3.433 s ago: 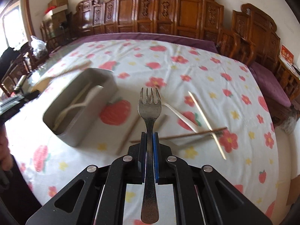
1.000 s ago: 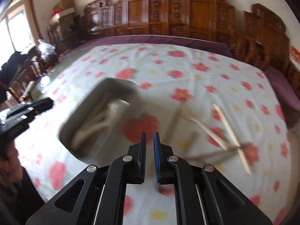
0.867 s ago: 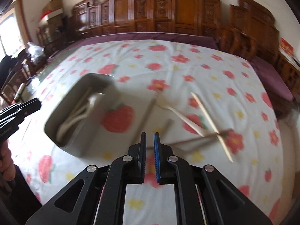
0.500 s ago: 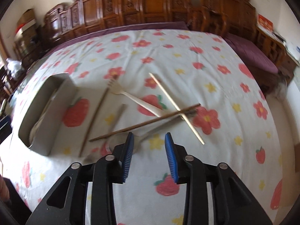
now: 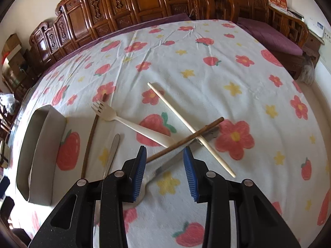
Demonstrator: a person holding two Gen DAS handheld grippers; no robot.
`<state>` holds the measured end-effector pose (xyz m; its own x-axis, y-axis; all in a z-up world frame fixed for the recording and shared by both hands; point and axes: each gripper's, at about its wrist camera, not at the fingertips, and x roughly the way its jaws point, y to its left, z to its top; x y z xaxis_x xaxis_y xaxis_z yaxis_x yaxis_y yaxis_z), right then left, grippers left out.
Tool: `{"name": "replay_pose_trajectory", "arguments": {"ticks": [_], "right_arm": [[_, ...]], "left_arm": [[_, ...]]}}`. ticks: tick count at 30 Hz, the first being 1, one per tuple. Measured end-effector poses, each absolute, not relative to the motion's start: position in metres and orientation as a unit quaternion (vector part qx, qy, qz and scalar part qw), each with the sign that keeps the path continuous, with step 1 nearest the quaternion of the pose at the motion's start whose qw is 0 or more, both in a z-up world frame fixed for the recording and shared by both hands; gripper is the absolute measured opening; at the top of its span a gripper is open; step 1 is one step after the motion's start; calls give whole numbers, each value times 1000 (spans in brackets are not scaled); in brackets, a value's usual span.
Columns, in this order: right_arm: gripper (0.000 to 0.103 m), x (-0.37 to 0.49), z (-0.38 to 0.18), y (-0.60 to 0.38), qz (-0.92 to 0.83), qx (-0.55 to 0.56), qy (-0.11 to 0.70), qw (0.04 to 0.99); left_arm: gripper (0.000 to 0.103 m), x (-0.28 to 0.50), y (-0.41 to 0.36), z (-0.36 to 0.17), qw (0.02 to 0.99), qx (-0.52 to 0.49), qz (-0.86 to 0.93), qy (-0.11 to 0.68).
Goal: Organize utensils
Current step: 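Move both tools back toward the remaining utensils on the tablecloth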
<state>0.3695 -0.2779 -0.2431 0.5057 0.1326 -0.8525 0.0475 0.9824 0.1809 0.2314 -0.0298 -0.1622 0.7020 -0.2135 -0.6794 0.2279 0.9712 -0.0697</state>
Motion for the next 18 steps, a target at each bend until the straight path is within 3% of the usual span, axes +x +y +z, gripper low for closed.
{"name": "replay_pose_trajectory", "arguments": {"ticks": [12, 18], "right_arm": [[39, 390, -253, -283, -3, 140, 521, 842], [39, 403, -254, -271, -29, 94, 532, 841]], "left_arm": [[61, 231, -29, -159, 922, 3, -126, 366], [61, 231, -29, -159, 921, 4, -128, 369]]}}
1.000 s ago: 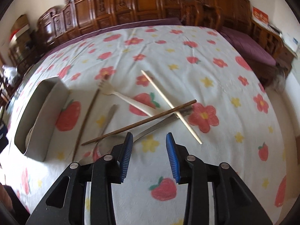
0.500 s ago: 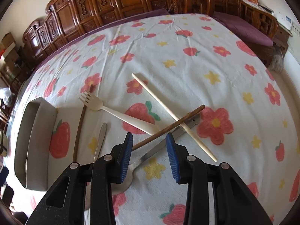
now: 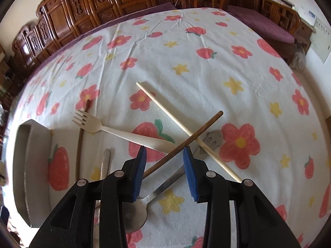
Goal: Organize utensils
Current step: 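Move both tools back toward the remaining utensils on the tablecloth, then grasp a dark wooden chopstick with the right tool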
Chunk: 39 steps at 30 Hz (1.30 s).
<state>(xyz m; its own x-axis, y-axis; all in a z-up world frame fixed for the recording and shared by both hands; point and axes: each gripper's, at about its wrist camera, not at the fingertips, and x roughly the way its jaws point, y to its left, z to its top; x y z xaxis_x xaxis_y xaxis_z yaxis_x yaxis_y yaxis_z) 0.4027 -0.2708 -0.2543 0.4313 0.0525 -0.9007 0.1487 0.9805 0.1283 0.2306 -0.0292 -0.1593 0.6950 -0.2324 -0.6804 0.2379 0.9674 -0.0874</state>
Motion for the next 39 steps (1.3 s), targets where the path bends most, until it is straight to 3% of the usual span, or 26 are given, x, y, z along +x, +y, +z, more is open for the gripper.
{"name": "replay_pose_trajectory", "arguments": {"ticks": [5, 7, 13, 25, 39], "right_arm": [[30, 409, -258, -264, -56, 48, 538, 840], [17, 407, -255, -265, -57, 55, 534, 842], [6, 394, -236, -268, -30, 80, 511, 856], [6, 322, -175, -295, 61, 126, 453, 881], [6, 262, -194, -345, 74, 123, 451, 881]], "left_arm": [[61, 231, -32, -163, 919, 11, -128, 373], [61, 232, -34, -166, 917, 12, -130, 377], [61, 227, -45, -176, 912, 29, -140, 386], [60, 230, -86, -181, 901, 40, -164, 400], [34, 291, -125, -210, 871, 47, -139, 468]]}}
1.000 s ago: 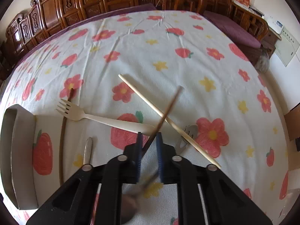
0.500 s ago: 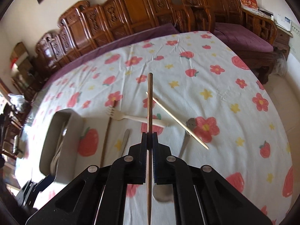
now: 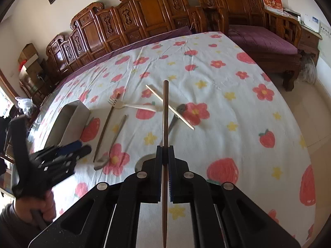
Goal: Organize utensils
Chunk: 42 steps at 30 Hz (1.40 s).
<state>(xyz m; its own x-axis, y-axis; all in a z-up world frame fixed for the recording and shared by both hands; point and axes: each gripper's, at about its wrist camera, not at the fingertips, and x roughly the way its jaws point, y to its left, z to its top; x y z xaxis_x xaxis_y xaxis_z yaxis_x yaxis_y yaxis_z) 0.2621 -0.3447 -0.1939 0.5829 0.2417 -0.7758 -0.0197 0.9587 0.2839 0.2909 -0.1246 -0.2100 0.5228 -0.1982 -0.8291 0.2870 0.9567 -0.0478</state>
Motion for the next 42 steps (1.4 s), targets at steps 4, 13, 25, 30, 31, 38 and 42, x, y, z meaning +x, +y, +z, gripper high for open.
{"name": "replay_pose_trajectory", "arguments": {"ticks": [4, 13, 25, 30, 31, 38, 42], "right_arm": [[6, 259, -195, -348, 79, 123, 448, 882], [6, 260, -193, -352, 91, 136, 444, 881], [6, 258, -192, -342, 101, 129, 443, 881], [6, 253, -184, -332, 113, 121, 434, 885], [6, 252, -182, -330, 115, 118, 432, 887], [6, 243, -167, -312, 134, 100, 416, 894], [6, 238, -160, -303, 142, 87, 410, 897]], "left_arm": [[30, 311, -129, -224, 862, 49, -119, 490], [27, 342, -138, -238, 852, 53, -82, 514], [4, 335, -125, -230, 850, 55, -49, 521], [4, 319, -115, -205, 862, 53, -48, 502], [4, 313, -113, -198, 866, 55, -49, 495], [4, 284, -103, -165, 881, 53, -64, 465], [4, 269, -94, -151, 888, 51, -73, 451]]}}
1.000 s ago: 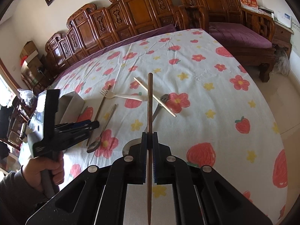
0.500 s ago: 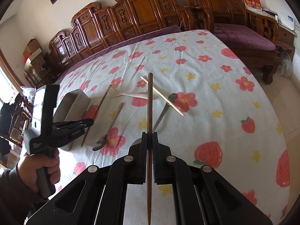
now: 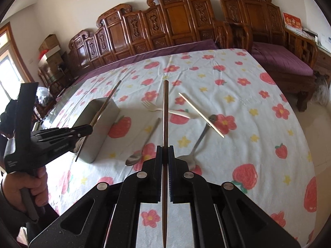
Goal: Organize utensils
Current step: 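Lower the chopstick into the tray and open the left tool while the right tool carries its chopstick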
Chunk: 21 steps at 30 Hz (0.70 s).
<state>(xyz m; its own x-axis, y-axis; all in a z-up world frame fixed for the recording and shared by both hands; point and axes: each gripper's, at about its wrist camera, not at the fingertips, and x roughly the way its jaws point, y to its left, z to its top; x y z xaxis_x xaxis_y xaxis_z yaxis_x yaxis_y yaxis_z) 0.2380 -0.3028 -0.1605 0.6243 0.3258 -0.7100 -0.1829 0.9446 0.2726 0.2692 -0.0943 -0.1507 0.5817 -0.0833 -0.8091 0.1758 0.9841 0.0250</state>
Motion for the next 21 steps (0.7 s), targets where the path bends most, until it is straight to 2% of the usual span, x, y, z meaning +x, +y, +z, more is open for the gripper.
{"name": "replay_pose_trajectory", "arguments": {"ticks": [21], "right_arm": [[6, 219, -136, -262, 191, 60, 389, 899]], "left_arm": [[4, 238, -15, -125, 905, 33, -46, 422]]}}
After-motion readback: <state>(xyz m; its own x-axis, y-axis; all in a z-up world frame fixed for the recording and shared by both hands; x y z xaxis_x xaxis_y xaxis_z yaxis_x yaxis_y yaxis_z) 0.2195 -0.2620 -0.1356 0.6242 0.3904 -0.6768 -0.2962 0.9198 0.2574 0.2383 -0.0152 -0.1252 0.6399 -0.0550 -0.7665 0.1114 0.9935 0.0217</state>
